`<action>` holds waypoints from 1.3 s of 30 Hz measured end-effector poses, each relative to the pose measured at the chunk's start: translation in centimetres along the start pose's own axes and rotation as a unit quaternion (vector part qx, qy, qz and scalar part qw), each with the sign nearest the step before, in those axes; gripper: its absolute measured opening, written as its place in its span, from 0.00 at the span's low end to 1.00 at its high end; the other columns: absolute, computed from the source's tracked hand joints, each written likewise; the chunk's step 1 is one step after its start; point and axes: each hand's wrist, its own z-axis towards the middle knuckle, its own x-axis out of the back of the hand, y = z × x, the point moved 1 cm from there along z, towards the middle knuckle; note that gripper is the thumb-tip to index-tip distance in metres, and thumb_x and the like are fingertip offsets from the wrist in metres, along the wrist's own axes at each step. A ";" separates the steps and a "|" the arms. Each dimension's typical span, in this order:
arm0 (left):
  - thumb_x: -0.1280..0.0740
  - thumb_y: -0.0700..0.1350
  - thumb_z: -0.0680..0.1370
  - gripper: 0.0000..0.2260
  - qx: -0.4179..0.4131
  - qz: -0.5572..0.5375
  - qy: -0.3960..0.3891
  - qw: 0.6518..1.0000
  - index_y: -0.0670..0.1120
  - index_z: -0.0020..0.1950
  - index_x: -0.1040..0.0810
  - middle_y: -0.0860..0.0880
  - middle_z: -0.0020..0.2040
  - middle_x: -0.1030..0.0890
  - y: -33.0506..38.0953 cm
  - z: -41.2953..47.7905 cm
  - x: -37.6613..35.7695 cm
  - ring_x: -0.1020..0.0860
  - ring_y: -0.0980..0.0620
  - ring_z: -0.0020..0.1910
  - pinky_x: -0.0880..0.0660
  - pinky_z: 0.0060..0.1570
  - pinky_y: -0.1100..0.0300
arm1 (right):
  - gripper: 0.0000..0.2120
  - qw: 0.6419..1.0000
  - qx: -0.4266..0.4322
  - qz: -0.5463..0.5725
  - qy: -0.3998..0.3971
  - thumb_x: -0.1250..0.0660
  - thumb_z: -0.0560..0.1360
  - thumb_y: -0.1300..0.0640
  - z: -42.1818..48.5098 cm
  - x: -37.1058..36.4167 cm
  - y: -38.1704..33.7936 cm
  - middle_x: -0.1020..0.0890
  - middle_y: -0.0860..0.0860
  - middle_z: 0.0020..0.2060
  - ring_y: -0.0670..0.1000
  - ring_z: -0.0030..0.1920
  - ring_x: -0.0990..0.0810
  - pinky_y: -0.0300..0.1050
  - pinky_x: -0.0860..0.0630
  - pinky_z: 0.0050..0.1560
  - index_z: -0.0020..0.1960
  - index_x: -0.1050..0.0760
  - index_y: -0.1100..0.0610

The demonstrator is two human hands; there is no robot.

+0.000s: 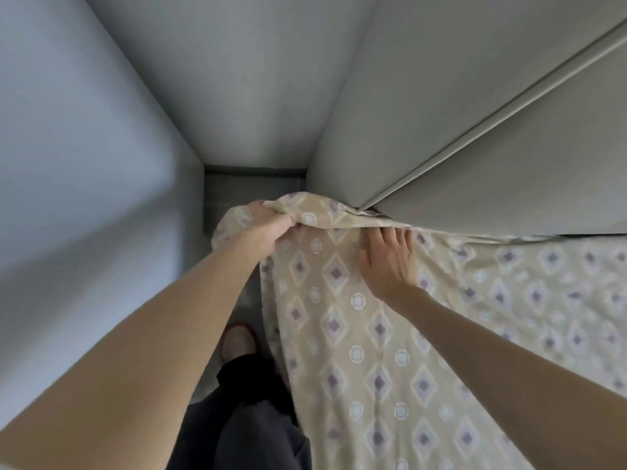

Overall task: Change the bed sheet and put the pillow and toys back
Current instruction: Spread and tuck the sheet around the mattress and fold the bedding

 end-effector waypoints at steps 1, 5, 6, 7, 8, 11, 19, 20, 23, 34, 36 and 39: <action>0.31 0.40 0.75 0.30 -0.020 0.027 -0.017 0.999 0.45 0.74 0.39 0.43 0.65 0.26 -0.2 0.2 -0.2 0.25 0.44 0.59 0.26 0.59 0.51 | 0.20 1.000 -0.012 0.007 0.014 0.47 0.76 0.52 0.1 -0.2 -0.2 0.24 0.58 0.55 0.61 0.60 0.29 0.57 0.42 0.71 0.62 0.28 0.60; 0.31 0.37 0.74 0.43 -0.086 0.115 -0.050 0.988 0.54 0.77 0.56 0.45 0.67 0.31 -0.9 0.8 -1.4 0.25 0.46 0.56 0.27 0.55 0.56 | 0.15 0.998 -0.053 0.018 0.035 0.45 0.72 0.54 0.5 -1.2 -0.3 0.23 0.58 0.40 0.61 0.47 0.26 0.56 0.31 0.61 0.45 0.23 0.62; 0.31 0.38 0.73 0.42 -0.117 0.140 -0.052 0.982 0.56 0.77 0.54 0.46 0.64 0.30 -0.8 1.1 -1.7 0.24 0.48 0.51 0.27 0.52 0.57 | 0.14 0.997 -0.053 0.018 0.046 0.44 0.71 0.54 0.7 -1.4 -0.1 0.24 0.56 0.37 0.59 0.44 0.26 0.54 0.30 0.56 0.41 0.24 0.61; 0.31 0.39 0.72 0.40 -0.160 0.187 -0.053 0.968 0.57 0.76 0.49 0.48 0.62 0.28 -0.8 1.2 -2.0 0.24 0.49 0.49 0.28 0.49 0.59 | 0.15 0.997 -0.055 0.013 0.049 0.45 0.71 0.53 0.7 -1.3 -0.1 0.24 0.55 0.34 0.58 0.41 0.27 0.52 0.29 0.52 0.38 0.24 0.60; 0.32 0.40 0.71 0.35 -0.200 0.238 -0.056 0.949 0.58 0.74 0.43 0.51 0.60 0.26 -0.6 1.4 -2.2 0.23 0.49 0.50 0.29 0.47 0.60 | 0.15 0.997 -0.053 0.003 0.059 0.46 0.71 0.51 0.8 -1.5 -0.1 0.25 0.54 0.32 0.57 0.39 0.27 0.50 0.29 0.48 0.36 0.24 0.59; 0.35 0.43 0.71 0.22 -0.279 0.338 -0.042 0.898 0.55 0.64 0.28 0.51 0.55 0.21 -0.1 1.7 -3.0 0.23 0.48 0.54 0.31 0.44 0.60 | 0.16 0.995 -0.044 -0.012 0.093 0.46 0.69 0.50 0.9 -2.0 0.1 0.25 0.53 0.28 0.56 0.34 0.28 0.48 0.28 0.42 0.32 0.26 0.57; 0.39 0.49 0.72 0.13 -0.276 0.394 0.087 0.872 0.52 0.52 0.19 0.47 0.53 0.19 1.4 4.4 -4.8 0.22 0.43 0.54 0.30 0.44 0.59 | 0.11 0.983 -0.009 0.032 0.178 0.43 0.67 0.51 1.4 -3.8 1.1 0.29 0.51 0.28 0.54 0.34 0.32 0.48 0.35 0.43 0.33 0.29 0.56; 0.39 0.50 0.73 0.13 -0.262 0.394 0.101 0.875 0.51 0.52 0.19 0.46 0.54 0.20 1.2 4.5 -5.3 0.22 0.42 0.55 0.28 0.45 0.57 | 0.10 0.983 -0.003 0.033 0.182 0.43 0.67 0.51 1.4 -4.0 1.1 0.30 0.51 0.29 0.54 0.34 0.33 0.49 0.34 0.43 0.34 0.29 0.56; 0.36 0.54 0.73 0.13 -0.219 0.346 0.139 0.902 0.47 0.49 0.19 0.44 0.53 0.19 0.3 4.6 -6.3 0.21 0.40 0.54 0.27 0.45 0.55 | 0.10 0.981 0.008 0.045 0.189 0.43 0.67 0.52 1.4 -4.1 1.4 0.28 0.51 0.31 0.55 0.36 0.32 0.48 0.35 0.46 0.37 0.27 0.56; 0.41 0.42 0.79 0.15 -0.328 0.196 0.095 0.919 0.50 0.65 0.27 0.44 0.66 0.34 -2.4 0.2 -5.9 0.26 0.44 0.60 0.30 0.62 0.55 | 0.15 0.960 0.131 0.120 0.216 0.34 0.69 0.60 -0.3 -2.7 2.0 0.21 0.54 0.48 0.57 0.51 0.23 0.58 0.31 0.65 0.55 0.23 0.60; 0.37 0.43 0.80 0.14 -0.372 0.227 0.080 0.896 0.49 0.66 0.26 0.45 0.71 0.38 -2.5 -0.9 -5.5 0.33 0.46 0.68 0.35 0.67 0.55 | 0.16 0.949 0.191 0.105 0.229 0.36 0.67 0.62 -1.0 -2.5 2.6 0.22 0.55 0.51 0.56 0.52 0.25 0.57 0.31 0.63 0.55 0.24 0.61; 0.36 0.49 0.79 0.17 -0.400 0.298 0.060 0.865 0.45 0.66 0.26 0.48 0.68 0.27 -1.6 -1.7 -5.2 0.29 0.48 0.66 0.32 0.63 0.57 | 0.21 0.954 0.199 0.065 0.213 0.36 0.67 0.60 -1.5 -1.7 4.7 0.23 0.55 0.58 0.57 0.56 0.23 0.58 0.31 0.63 0.60 0.25 0.61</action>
